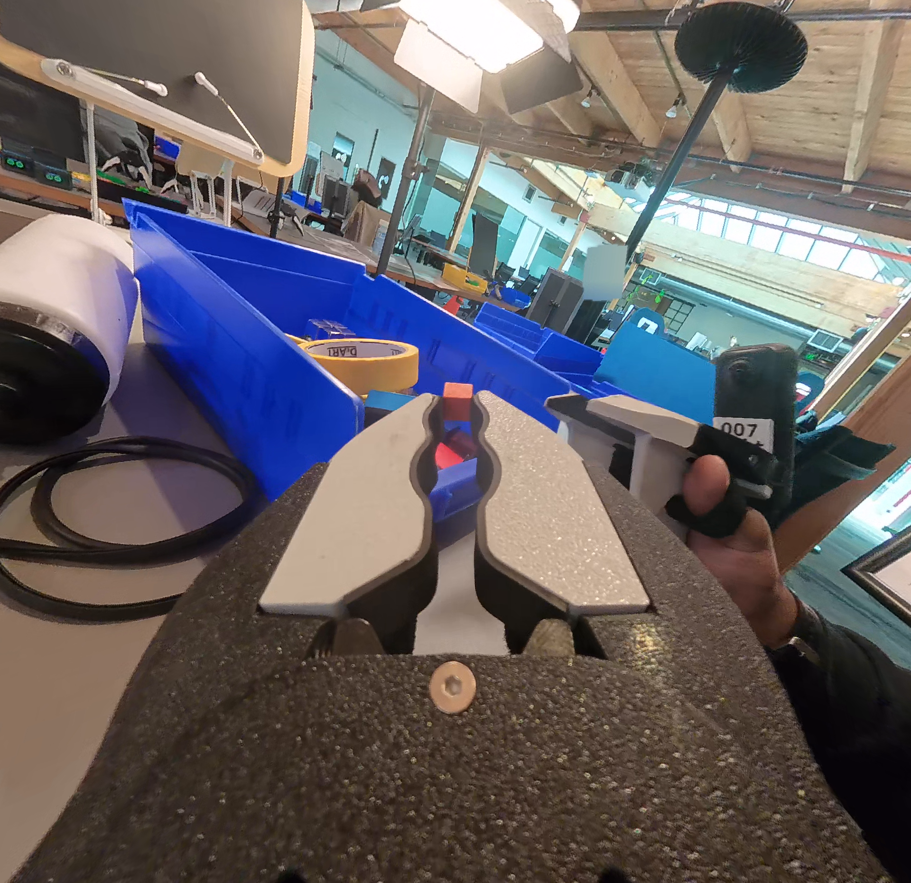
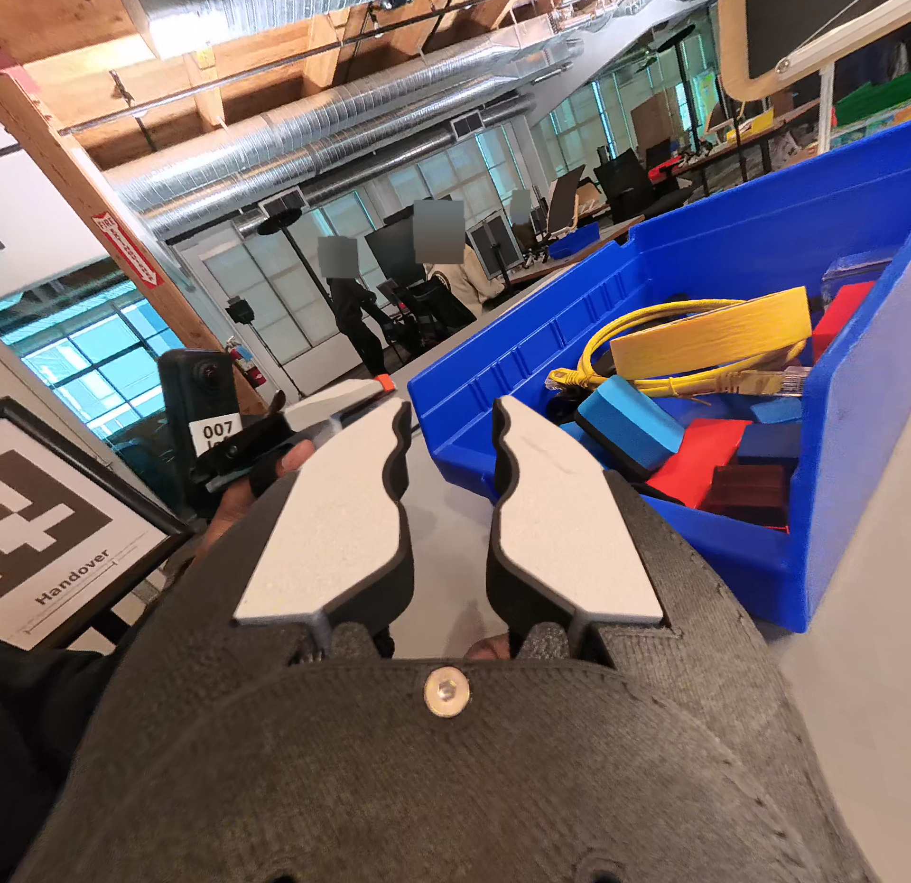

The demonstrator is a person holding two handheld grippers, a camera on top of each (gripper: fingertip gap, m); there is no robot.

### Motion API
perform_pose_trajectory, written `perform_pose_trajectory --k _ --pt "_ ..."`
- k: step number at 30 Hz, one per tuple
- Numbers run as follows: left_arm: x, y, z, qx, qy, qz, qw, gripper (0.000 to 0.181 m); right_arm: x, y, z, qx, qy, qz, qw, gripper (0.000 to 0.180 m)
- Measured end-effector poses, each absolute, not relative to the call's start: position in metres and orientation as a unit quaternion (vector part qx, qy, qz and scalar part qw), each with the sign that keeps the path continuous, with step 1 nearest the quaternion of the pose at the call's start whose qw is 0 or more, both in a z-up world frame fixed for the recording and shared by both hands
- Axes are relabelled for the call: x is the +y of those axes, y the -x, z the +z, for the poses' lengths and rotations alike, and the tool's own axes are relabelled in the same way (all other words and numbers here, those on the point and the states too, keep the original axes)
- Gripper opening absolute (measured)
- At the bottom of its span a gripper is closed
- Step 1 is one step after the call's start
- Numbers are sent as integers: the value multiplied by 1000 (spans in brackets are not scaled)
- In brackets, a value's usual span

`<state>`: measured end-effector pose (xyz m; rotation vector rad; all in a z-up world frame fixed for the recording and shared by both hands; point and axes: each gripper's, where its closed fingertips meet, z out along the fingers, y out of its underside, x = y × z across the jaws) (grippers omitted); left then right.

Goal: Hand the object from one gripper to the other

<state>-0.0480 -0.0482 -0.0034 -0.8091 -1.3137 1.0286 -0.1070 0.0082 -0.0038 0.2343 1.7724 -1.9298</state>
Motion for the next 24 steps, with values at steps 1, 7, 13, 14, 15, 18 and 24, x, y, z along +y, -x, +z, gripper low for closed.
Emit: perform_pose_trajectory --k 1,7,13,14,15,18,24 --pt "-48 50 -5 -570 353 442 596 11 9 106 -3 651 -84 -713 248 31" --pt "-46 52 -8 -570 367 442 588 11 16 102 1 643 -66 -734 210 30" --pt "-36 55 -8 -568 377 448 578 11 34 94 -1 652 -21 -751 105 28" --pt "-32 56 -8 -566 375 444 585 11 38 93 -1 650 -17 -754 97 28" --pt "-27 57 -7 -562 376 442 589 11 41 92 -1 647 -16 -757 94 28" --pt "-10 61 -5 -546 388 442 597 11 47 91 -3 649 -23 -754 92 28" --pt "14 64 -9 -533 404 442 598 11 52 84 2 646 -31 -757 96 28"
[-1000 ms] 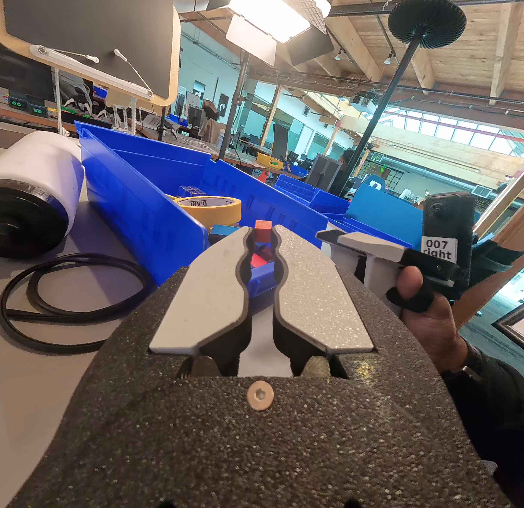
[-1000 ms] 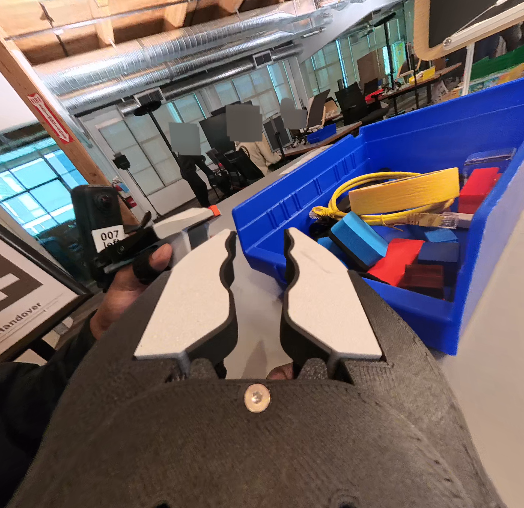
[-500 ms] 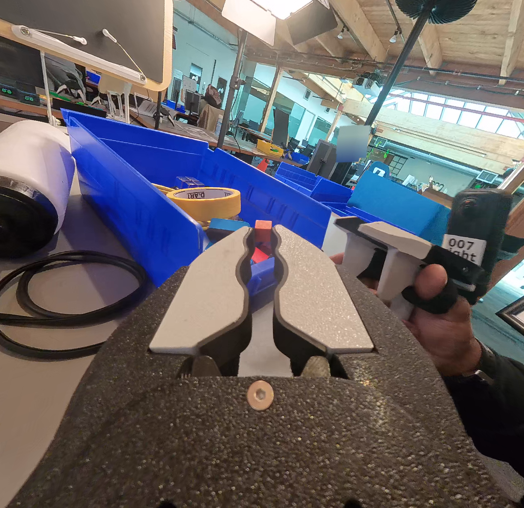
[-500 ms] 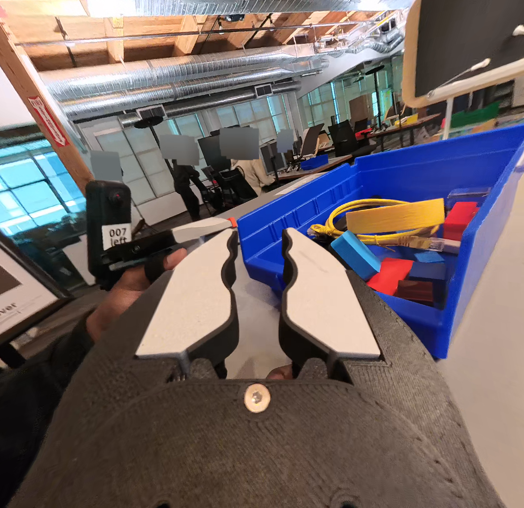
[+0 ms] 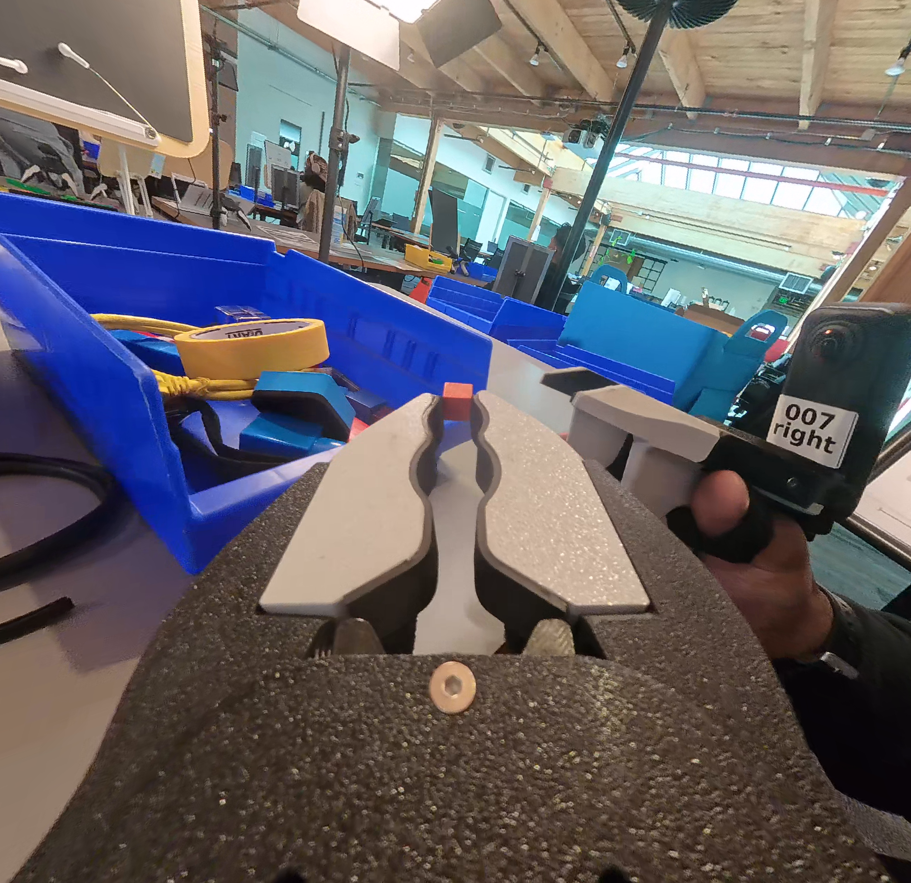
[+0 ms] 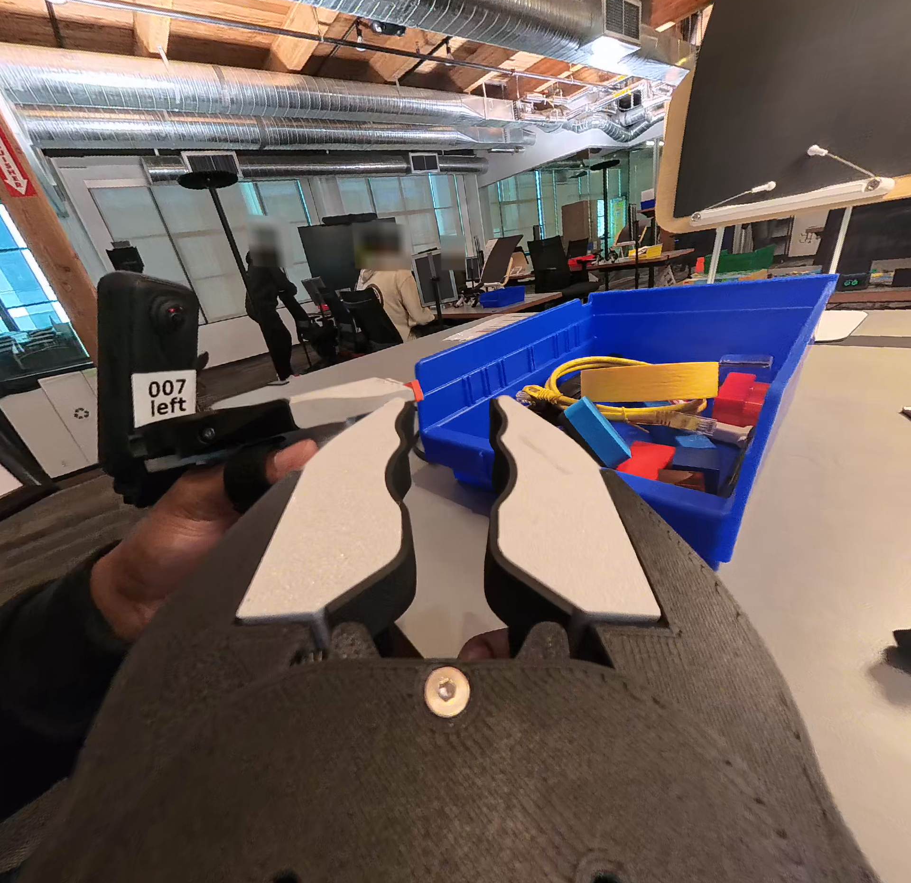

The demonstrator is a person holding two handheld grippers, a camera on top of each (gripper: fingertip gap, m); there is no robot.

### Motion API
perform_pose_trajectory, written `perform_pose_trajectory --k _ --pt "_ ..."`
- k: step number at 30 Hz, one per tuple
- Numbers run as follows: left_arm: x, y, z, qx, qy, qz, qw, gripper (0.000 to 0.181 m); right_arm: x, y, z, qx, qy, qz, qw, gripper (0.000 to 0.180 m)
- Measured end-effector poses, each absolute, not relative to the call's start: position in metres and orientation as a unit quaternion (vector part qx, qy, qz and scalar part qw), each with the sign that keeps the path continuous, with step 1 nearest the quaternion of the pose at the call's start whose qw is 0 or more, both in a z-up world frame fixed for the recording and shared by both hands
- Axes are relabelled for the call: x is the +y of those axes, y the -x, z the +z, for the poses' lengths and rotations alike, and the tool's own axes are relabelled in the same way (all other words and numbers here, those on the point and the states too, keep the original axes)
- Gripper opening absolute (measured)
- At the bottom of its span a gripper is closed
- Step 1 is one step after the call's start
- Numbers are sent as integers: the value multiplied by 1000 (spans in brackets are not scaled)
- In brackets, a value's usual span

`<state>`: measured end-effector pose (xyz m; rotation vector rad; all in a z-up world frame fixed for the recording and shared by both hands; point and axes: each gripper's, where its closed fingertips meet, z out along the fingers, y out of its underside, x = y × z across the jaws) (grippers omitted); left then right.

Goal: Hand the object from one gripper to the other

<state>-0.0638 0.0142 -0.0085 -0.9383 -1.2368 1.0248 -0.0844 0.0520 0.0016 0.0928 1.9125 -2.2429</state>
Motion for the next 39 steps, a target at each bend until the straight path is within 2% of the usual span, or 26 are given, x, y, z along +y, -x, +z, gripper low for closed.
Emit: perform_pose_trajectory --k 13,30,39 --pt "20 41 -25 -546 392 450 588 11 58 63 -15 656 -29 -746 109 30" --pt "0 -15 -45 -595 338 485 545 11 28 20 -18 650 20 -735 190 31" --pt "-5 -14 -50 -603 328 477 549 11 27 29 -24 655 14 -733 182 31"
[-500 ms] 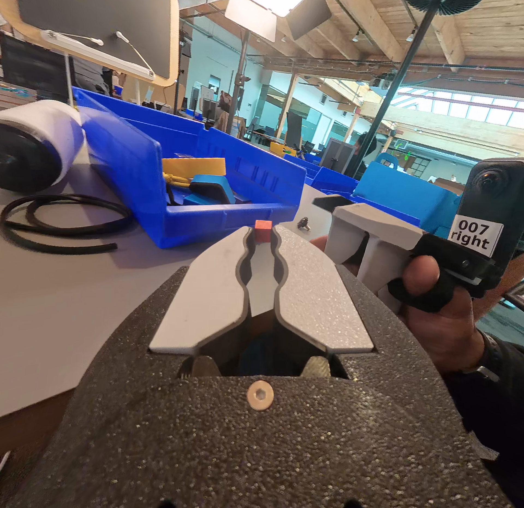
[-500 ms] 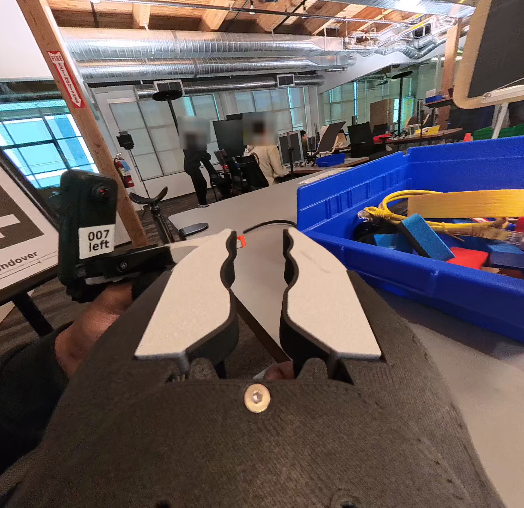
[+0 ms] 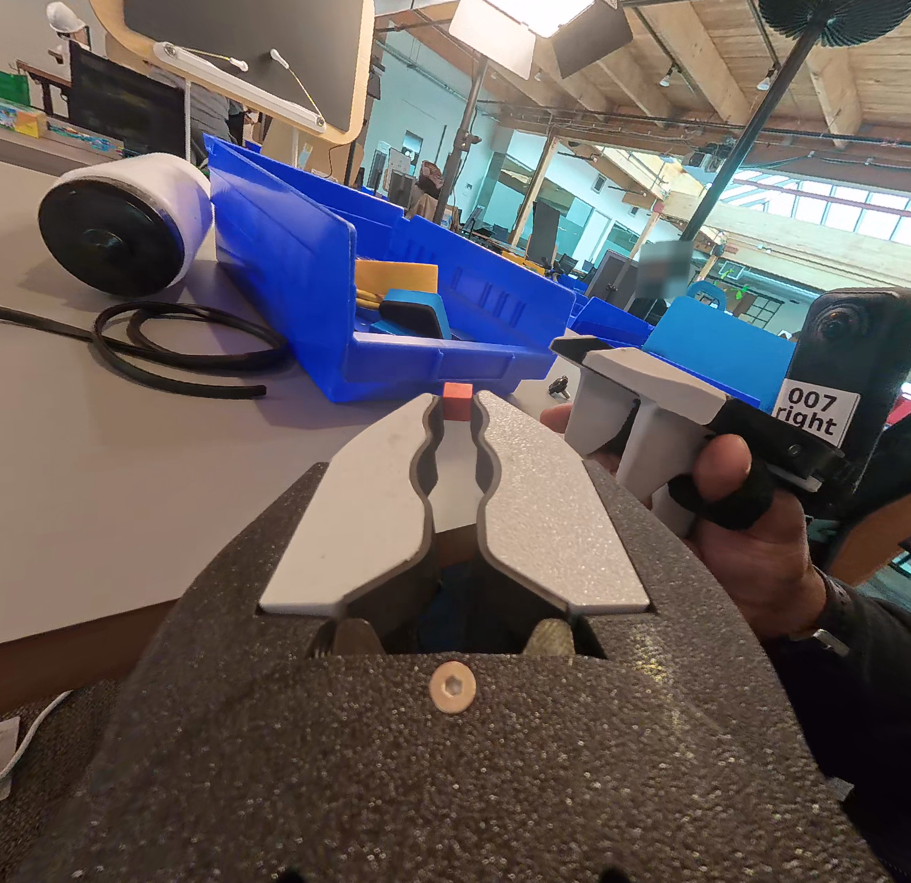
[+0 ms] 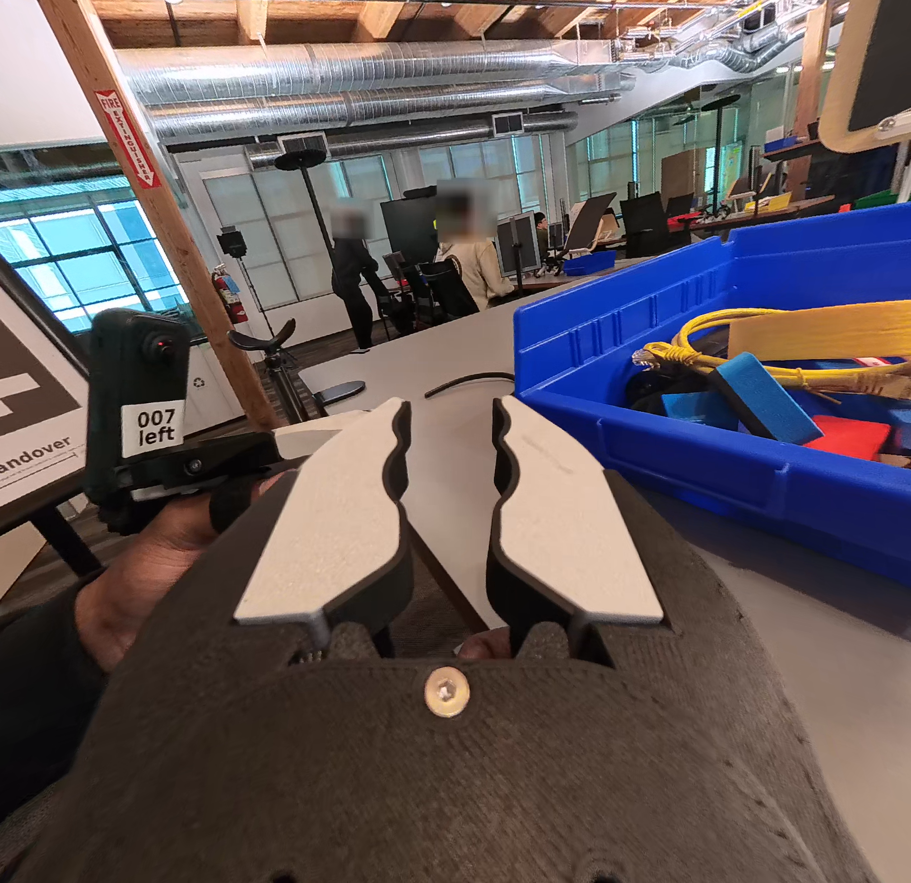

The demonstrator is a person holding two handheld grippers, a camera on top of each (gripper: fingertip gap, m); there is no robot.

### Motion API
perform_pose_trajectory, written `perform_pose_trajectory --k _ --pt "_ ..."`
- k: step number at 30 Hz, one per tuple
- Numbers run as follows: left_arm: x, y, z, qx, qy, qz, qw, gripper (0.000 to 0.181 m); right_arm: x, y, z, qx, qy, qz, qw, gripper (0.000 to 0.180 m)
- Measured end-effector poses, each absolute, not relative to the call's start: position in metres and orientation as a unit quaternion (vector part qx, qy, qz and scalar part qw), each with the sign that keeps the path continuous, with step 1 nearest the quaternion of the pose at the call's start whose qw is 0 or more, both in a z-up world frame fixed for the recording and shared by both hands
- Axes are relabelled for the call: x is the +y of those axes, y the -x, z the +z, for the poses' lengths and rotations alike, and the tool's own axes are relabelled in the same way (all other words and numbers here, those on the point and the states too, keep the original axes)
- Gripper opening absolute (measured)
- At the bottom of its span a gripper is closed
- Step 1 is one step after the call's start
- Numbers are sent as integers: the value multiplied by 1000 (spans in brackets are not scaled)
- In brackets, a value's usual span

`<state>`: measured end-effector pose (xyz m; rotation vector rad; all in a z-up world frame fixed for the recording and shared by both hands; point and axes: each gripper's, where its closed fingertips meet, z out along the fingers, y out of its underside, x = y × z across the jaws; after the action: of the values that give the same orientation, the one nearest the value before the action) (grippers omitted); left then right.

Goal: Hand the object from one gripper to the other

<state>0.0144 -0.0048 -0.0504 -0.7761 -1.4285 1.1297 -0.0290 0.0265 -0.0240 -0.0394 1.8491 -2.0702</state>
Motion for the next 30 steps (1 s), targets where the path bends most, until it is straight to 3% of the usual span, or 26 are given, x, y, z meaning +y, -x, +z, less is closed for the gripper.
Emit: perform_pose_trajectory --k 30 --pt "45 71 -38 -534 405 426 608 11 95 124 -43 669 -104 -736 29 33"
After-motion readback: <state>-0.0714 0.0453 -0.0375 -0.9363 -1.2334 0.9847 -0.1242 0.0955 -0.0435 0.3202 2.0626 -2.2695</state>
